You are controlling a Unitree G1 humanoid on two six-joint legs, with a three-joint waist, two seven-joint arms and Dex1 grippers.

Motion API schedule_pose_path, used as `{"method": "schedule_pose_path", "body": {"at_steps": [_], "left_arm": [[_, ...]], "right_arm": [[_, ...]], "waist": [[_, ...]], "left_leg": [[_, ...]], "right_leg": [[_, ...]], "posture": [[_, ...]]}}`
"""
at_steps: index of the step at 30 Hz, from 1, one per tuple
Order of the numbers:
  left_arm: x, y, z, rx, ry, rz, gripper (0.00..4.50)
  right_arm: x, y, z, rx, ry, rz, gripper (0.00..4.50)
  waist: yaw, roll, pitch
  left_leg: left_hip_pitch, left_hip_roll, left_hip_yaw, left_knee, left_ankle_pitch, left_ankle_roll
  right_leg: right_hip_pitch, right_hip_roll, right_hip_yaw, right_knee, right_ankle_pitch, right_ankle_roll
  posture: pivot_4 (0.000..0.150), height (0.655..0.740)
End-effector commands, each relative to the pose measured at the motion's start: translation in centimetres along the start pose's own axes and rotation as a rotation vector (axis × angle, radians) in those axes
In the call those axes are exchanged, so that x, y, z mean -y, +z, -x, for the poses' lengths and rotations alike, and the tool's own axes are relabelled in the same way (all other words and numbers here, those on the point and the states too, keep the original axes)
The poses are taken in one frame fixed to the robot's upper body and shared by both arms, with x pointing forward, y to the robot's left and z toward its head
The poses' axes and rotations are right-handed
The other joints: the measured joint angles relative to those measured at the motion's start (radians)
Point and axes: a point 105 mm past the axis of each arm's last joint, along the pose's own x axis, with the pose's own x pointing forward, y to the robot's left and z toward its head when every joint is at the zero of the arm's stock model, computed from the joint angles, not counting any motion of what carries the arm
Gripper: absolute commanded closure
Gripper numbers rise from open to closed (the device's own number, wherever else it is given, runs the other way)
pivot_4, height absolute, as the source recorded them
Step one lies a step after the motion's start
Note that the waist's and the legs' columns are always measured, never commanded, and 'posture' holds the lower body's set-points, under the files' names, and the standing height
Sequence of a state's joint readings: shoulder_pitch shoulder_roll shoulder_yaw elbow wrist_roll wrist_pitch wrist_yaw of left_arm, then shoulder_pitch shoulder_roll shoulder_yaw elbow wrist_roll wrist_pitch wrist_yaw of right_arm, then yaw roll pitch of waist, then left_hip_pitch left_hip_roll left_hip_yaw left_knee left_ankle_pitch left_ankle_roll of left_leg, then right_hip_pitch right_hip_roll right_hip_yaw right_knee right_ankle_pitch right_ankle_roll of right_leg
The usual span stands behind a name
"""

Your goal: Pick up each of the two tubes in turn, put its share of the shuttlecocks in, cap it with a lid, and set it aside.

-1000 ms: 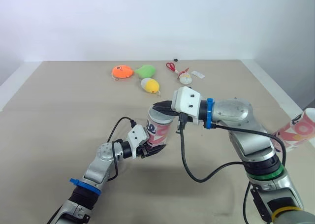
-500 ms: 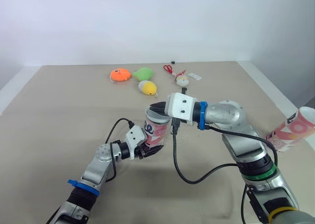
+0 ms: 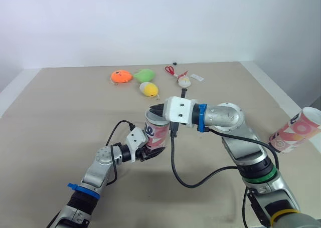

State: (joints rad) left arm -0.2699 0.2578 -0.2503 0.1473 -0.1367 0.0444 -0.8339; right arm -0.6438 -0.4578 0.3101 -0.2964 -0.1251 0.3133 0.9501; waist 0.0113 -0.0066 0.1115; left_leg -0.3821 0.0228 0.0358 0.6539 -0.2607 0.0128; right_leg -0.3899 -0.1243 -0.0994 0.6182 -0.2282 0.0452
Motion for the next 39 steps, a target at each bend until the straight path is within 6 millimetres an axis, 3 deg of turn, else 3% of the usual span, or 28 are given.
{"method": "schedule_pose_path", "body": {"at_steps": [1, 15, 26, 28, 39], "left_arm": [[1.8, -1.8, -0.9, -0.072, -0.062, 0.024, 1.61], [1.8, -1.8, -1.0, -0.071, -0.064, 0.024, 1.61], [1.9, -1.7, -1.0, -0.070, -0.062, 0.025, 1.61], [1.9, -1.7, -1.0, -0.070, -0.063, 0.025, 1.61], [1.9, -1.7, -1.0, -0.069, -0.061, 0.027, 1.61]], "right_arm": [[-6.0, -3.2, -2.3, -0.105, 0.236, -0.094, 4.46], [-6.2, -3.5, -3.4, -0.178, 0.280, 0.113, 4.46], [-6.1, -2.7, -2.9, -0.143, 0.298, 0.074, 4.46], [-5.8, -3.2, -2.7, -0.180, 0.300, 0.150, 4.46], [-5.1, -1.7, -2.6, -0.120, 0.300, 0.070, 4.46]], "waist": [[0.000, 0.000, 0.000], [0.000, 0.006, 0.004], [0.000, 0.007, 0.005], [0.000, 0.007, 0.005], [0.001, 0.008, 0.009]], "left_leg": [[0.000, 0.000, 0.000, 0.000, 0.000, -0.001], [0.000, 0.006, 0.000, 0.000, -0.002, -0.004], [0.000, 0.006, -0.001, -0.001, -0.004, -0.006], [-0.001, 0.006, -0.001, -0.001, -0.004, -0.006], [-0.003, 0.006, -0.001, -0.001, -0.004, -0.007]], "right_leg": [[0.000, -0.001, -0.002, 0.000, 0.000, 0.000], [-0.001, -0.004, -0.014, -0.006, -0.001, 0.002], [-0.001, -0.004, -0.014, -0.006, -0.001, 0.002], [-0.001, -0.004, -0.014, -0.007, -0.001, 0.002], [-0.002, -0.005, -0.015, -0.008, -0.002, 0.003]], "posture": [[0.150, 0.7400], [0.150, 0.7400], [0.150, 0.7400], [0.150, 0.7400], [0.150, 0.7400]]}}
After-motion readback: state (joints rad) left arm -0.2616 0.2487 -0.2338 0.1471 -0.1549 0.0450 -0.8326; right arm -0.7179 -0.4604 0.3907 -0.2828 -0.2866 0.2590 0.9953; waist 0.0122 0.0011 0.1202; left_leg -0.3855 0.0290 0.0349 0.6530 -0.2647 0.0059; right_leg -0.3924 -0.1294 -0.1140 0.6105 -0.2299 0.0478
